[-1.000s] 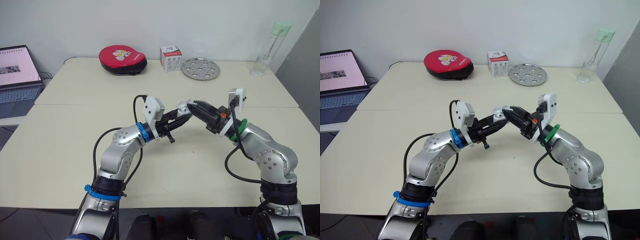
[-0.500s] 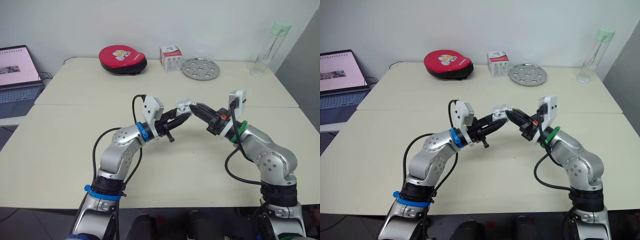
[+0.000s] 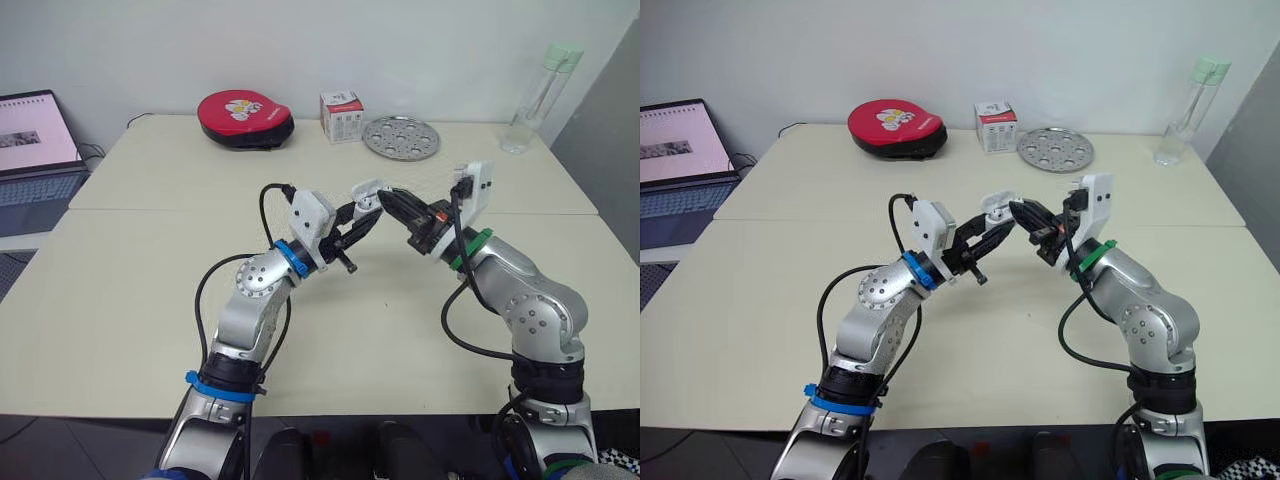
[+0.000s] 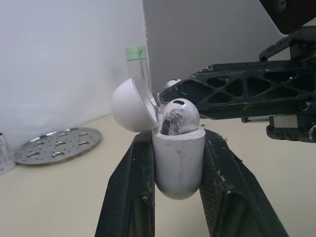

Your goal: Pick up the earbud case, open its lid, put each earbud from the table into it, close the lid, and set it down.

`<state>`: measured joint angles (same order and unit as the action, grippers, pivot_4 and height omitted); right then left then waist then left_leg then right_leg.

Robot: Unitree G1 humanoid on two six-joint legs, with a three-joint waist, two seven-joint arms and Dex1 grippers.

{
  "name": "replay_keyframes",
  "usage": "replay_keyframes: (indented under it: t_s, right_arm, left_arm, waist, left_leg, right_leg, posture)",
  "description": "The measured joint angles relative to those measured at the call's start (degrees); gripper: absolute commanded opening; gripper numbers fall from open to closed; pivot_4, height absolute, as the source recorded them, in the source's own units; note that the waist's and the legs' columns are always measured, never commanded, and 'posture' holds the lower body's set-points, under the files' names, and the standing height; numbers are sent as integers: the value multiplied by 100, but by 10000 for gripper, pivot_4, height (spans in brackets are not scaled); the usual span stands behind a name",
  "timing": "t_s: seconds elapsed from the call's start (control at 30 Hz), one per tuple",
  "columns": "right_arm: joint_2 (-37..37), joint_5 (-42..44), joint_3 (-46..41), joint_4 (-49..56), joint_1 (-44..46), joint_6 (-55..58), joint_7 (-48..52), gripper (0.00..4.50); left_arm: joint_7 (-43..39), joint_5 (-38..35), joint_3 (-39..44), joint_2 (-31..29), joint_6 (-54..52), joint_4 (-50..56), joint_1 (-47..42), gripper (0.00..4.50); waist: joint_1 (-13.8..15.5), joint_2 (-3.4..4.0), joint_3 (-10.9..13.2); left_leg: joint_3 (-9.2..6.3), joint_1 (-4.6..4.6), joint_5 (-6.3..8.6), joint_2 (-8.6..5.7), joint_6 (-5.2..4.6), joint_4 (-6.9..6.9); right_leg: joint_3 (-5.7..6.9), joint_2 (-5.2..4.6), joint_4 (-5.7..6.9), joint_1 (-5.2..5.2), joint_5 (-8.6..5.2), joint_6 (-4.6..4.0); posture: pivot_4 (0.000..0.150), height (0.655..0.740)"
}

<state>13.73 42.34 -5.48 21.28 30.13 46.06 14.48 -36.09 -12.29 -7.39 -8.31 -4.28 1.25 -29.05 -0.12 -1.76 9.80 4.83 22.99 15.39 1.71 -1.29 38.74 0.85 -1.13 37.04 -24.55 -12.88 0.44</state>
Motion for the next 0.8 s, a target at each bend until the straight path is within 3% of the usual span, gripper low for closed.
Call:
replay_keyframes:
  t_s: [0.4,0.8]
  right_arm:
    - [-15,-735,285,112,-4,-384,-108,2059]
    - [91,-1100,479,112,-10,-530,-28,2059]
  left_arm:
    - [583,173,-83,486,-43,1,94,7699]
    - [650,156,-118,446,-176,22,84,7699]
  waist:
    - [0,0,0]
    - [0,0,0]
  left_leg:
    - [0,0,0,-1,0,1]
    - [0,0,0,-1,0,1]
  right_leg:
    - [1,0,0,0,0,2]
    - [1,0,0,0,-1,2]
  posture:
    - [1500,7400]
    - [1500,7400]
